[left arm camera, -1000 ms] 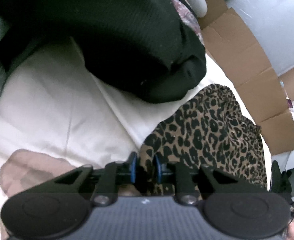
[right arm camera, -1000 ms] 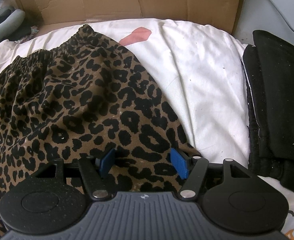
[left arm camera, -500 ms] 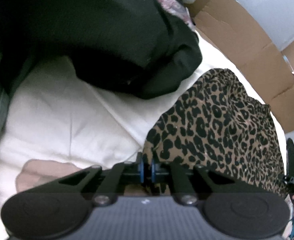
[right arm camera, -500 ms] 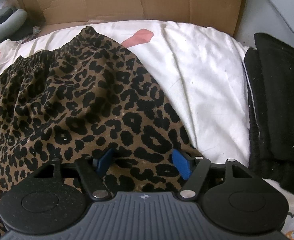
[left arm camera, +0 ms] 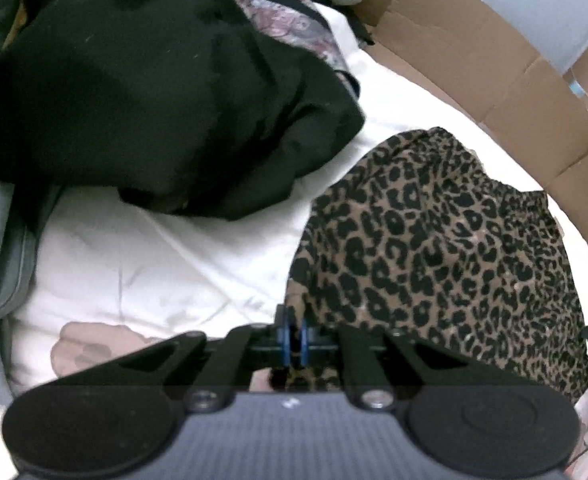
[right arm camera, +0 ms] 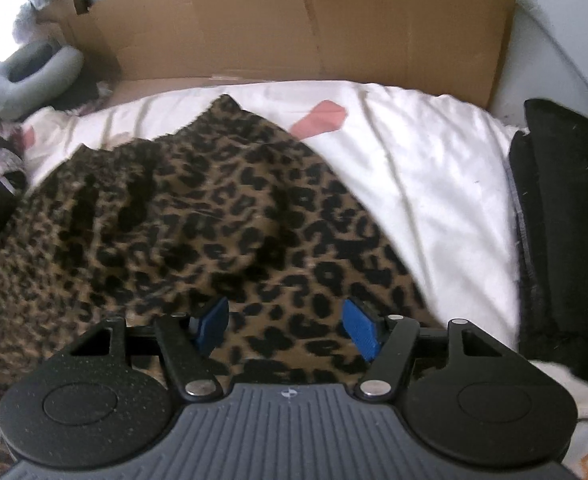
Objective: Fold clothes
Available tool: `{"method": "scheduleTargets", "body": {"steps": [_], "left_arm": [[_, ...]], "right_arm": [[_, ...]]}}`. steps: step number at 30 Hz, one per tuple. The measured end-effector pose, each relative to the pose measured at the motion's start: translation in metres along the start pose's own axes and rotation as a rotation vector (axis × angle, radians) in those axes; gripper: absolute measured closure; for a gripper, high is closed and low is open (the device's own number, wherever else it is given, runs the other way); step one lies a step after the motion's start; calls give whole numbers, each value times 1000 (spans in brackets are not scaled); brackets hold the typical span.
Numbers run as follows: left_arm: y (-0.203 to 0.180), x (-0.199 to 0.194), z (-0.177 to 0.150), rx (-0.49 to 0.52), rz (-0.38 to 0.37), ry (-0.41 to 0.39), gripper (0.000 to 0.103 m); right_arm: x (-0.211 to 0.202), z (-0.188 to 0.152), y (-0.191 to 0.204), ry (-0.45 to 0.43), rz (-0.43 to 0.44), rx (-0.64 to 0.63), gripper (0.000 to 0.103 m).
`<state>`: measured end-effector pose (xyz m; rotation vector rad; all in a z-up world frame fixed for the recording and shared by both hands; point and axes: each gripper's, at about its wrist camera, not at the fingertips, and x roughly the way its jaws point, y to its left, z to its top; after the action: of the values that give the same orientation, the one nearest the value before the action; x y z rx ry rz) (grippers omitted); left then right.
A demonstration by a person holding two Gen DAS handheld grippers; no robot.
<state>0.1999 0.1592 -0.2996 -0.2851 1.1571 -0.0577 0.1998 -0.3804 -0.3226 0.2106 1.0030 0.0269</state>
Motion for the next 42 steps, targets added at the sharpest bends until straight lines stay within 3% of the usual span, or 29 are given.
{"method": "scheduleTargets", "body": {"steps": [3, 13, 30, 33, 42], "left_arm": [[-20, 0, 1, 8, -8, -14, 98], [-65, -10, 3, 7, -103, -28, 98], [-129, -3, 1, 46, -273, 29, 98], [-142, 3, -1, 71, -291, 43, 98], [-178, 8, -1, 91, -354, 75, 97]], "right_arm": [[-2, 3, 8, 4, 38, 40, 34], [-15, 13, 54, -12, 141, 3, 34], [-27, 8, 117, 7, 321, -82, 34], [-31, 6, 127, 12, 364, -102, 48], [-35, -8, 155, 29, 451, -155, 47]]}}
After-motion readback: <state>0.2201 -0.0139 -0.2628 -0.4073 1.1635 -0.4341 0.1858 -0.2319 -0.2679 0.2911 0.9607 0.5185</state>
